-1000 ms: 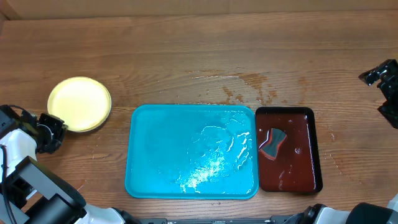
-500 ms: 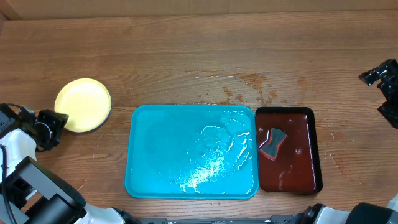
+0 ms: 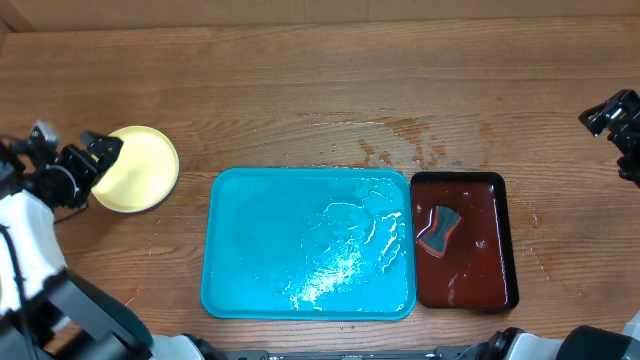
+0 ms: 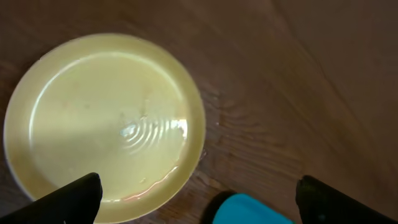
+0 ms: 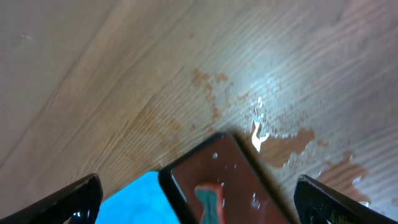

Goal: Clean dirty plates on tray and stack at the side

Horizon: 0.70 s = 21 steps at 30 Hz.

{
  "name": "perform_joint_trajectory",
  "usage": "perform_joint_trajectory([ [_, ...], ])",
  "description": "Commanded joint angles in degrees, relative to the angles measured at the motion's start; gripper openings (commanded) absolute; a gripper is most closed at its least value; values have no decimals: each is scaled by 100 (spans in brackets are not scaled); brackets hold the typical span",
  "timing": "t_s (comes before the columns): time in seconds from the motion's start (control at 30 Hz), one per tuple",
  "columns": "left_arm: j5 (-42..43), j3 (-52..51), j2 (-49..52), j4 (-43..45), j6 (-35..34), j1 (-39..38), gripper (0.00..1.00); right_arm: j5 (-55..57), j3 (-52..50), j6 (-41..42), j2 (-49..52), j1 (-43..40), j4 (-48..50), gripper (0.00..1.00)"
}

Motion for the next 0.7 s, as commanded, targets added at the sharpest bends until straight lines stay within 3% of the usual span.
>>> perform_joint_trajectory([
  [0.0, -553, 348, -809, -24, 656, -413, 100, -101, 146, -420, -361, 142, 190, 100],
  [0.47, -678, 946, -3403, -586, 1292, -1167, 100, -94, 146, -1812, -2184, 1491, 1495, 100],
  [0.67, -841, 1244, -4518, -881, 2026, -1167, 100, -101, 146, -2175, -3032, 1565, 1755, 100],
])
